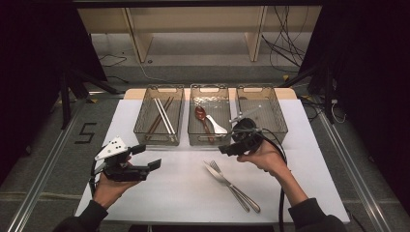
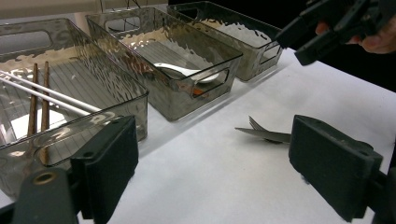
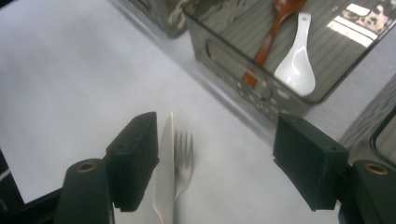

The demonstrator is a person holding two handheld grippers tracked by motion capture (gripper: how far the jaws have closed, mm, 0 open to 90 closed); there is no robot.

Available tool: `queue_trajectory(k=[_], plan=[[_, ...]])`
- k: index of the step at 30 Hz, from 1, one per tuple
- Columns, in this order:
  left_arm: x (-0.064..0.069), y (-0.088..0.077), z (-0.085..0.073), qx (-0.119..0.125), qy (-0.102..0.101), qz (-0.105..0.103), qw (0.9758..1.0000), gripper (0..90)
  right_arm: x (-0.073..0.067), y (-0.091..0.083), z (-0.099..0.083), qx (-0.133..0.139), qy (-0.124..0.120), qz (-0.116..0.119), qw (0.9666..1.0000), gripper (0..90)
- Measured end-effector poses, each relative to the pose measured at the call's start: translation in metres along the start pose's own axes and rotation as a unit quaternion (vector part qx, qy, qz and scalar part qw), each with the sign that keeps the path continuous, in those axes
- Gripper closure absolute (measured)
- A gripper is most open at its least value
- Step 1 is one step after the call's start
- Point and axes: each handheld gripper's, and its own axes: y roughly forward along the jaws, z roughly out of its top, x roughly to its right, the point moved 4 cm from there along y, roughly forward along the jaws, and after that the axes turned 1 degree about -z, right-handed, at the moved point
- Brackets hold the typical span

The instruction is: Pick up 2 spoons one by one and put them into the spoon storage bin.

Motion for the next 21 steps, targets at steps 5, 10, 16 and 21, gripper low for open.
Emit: queue_trajectory(k=[5, 10, 16, 21], plan=[[0.000, 0.000, 0.000, -0.001, 0.002, 0.000, 1.0000, 15.4, -0.002, 0.000, -0.015, -0.014, 0.000, 0.000, 0.9999, 31.8], [0.001, 0.000, 0.000, -0.002, 0.005, -0.001, 1.0000, 15.4, -0.006, 0.003, -0.027, -0.026, -0.001, 0.003, 0.9997, 31.7], [0.002, 0.000, 0.001, -0.003, 0.006, -0.001, 1.0000, 15.4, -0.011, 0.009, -0.040, -0.045, -0.005, 0.004, 0.9990, 31.5], [0.002, -0.001, 0.000, -0.002, 0.004, 0.001, 1.0000, 15.4, -0.013, 0.010, -0.046, -0.051, -0.005, 0.010, 0.9986, 31.6]])
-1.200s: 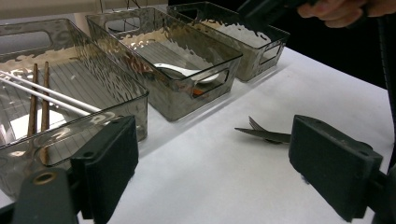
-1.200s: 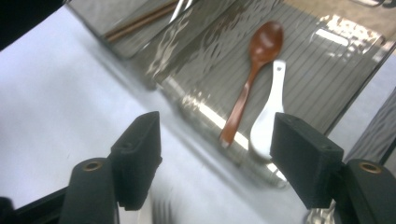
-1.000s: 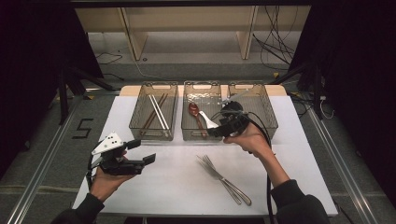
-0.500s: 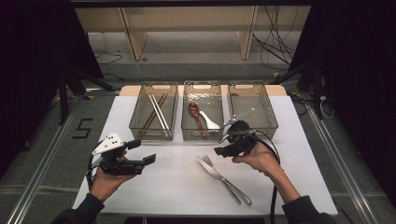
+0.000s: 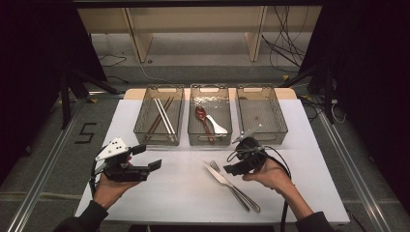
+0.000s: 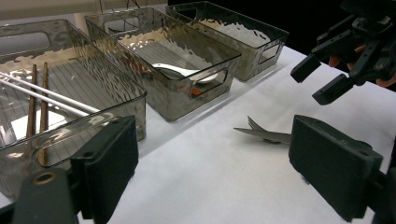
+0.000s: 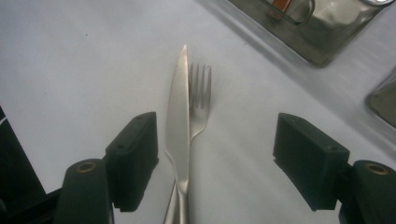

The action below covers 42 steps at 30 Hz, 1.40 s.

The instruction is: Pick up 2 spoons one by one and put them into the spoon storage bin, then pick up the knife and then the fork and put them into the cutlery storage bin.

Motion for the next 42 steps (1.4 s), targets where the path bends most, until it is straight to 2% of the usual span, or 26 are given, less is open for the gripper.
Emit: queue_trajectory(k=[8, 13, 22, 27, 32, 37, 42], plan=[[0.000, 0.001, 0.000, -0.003, 0.002, 0.001, 1.0000, 15.4, -0.004, 0.004, -0.008, -0.014, -0.004, 0.005, 0.9999, 31.0], [0.001, 0.001, 0.000, -0.001, 0.001, 0.002, 1.0000, 15.4, -0.006, 0.008, -0.014, -0.030, -0.005, 0.011, 0.9995, 27.0], [0.000, 0.000, 0.000, -0.001, -0.002, 0.002, 1.0000, 15.4, -0.010, 0.011, -0.019, -0.042, -0.007, 0.013, 0.9990, 19.8], [0.001, 0.000, -0.001, 0.000, -0.001, 0.002, 1.0000, 15.4, -0.011, 0.013, -0.022, -0.049, -0.007, 0.014, 0.9987, 19.0], [0.000, -0.001, -0.001, 0.000, 0.000, 0.003, 1.0000, 15.4, -0.011, 0.014, -0.023, -0.059, -0.009, 0.012, 0.9982, 24.3], [0.001, 0.001, -0.001, -0.003, 0.002, 0.000, 1.0000, 15.4, -0.009, 0.018, -0.027, -0.074, -0.015, 0.008, 0.9971, 34.0], [0.002, 0.001, 0.000, -0.003, 0.003, 0.000, 1.0000, 15.4, -0.007, 0.020, -0.031, -0.087, -0.014, 0.015, 0.9960, 40.7]])
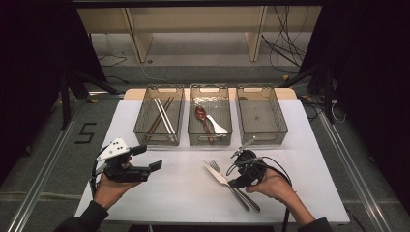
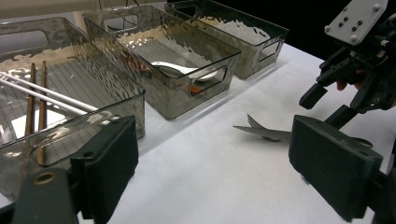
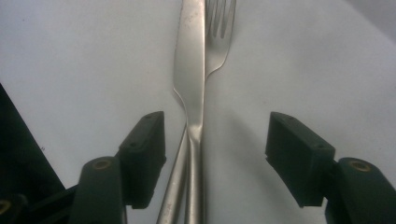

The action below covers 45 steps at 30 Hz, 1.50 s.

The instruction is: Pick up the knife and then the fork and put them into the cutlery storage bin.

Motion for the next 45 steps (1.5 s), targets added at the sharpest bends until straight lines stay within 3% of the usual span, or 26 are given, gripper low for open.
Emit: queue_trajectory(k=[10, 15, 22, 45], plan=[[-0.001, -0.003, -0.001, 0.004, 0.000, 0.001, 1.0000, 15.4, -0.006, 0.012, -0.002, -0.036, -0.019, 0.010, 0.9991, 55.2], [-0.001, -0.003, -0.001, 0.002, 0.000, 0.000, 1.0000, 15.4, -0.006, 0.020, -0.004, -0.061, -0.030, -0.002, 0.9977, 62.7], [-0.001, -0.002, -0.001, 0.002, 0.000, 0.000, 1.0000, 15.4, -0.008, 0.022, -0.007, -0.076, -0.041, -0.010, 0.9962, 74.2], [0.000, -0.001, -0.002, -0.003, 0.003, -0.002, 1.0000, 15.4, -0.009, 0.024, -0.005, -0.091, -0.069, -0.029, 0.9930, 80.9]])
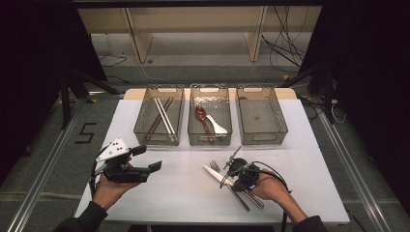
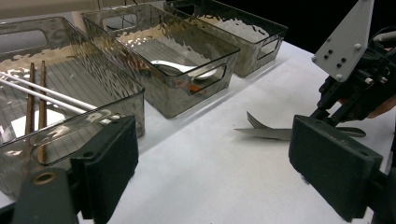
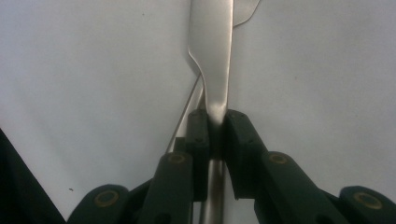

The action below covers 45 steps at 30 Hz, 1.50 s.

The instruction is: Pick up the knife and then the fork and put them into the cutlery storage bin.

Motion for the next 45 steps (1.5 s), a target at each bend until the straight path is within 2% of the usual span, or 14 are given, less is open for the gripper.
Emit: queue_trajectory(k=[7, 20, 26, 37, 45], plan=[[-0.001, 0.000, 0.000, 0.000, 0.000, 0.000, 1.0000, 15.4, 0.000, -0.001, 0.000, 0.003, -0.005, 0.002, 1.0000, 81.1], [0.000, 0.000, 0.000, 0.000, 0.000, 0.000, 1.0000, 15.4, 0.002, -0.010, 0.001, 0.026, 0.010, -0.002, 0.9996, 81.1], [-0.001, 0.000, 0.000, 0.000, 0.000, 0.000, 1.0000, 15.4, 0.003, -0.013, 0.001, 0.036, 0.006, -0.003, 0.9993, 81.2], [0.000, 0.000, 0.000, 0.002, 0.000, 0.001, 1.0000, 15.4, 0.008, -0.025, 0.002, 0.067, 0.016, -0.003, 0.9976, 81.2], [0.000, -0.001, 0.000, 0.003, 0.001, 0.001, 1.0000, 15.4, 0.016, -0.041, 0.003, 0.102, 0.032, -0.005, 0.9942, 81.2]])
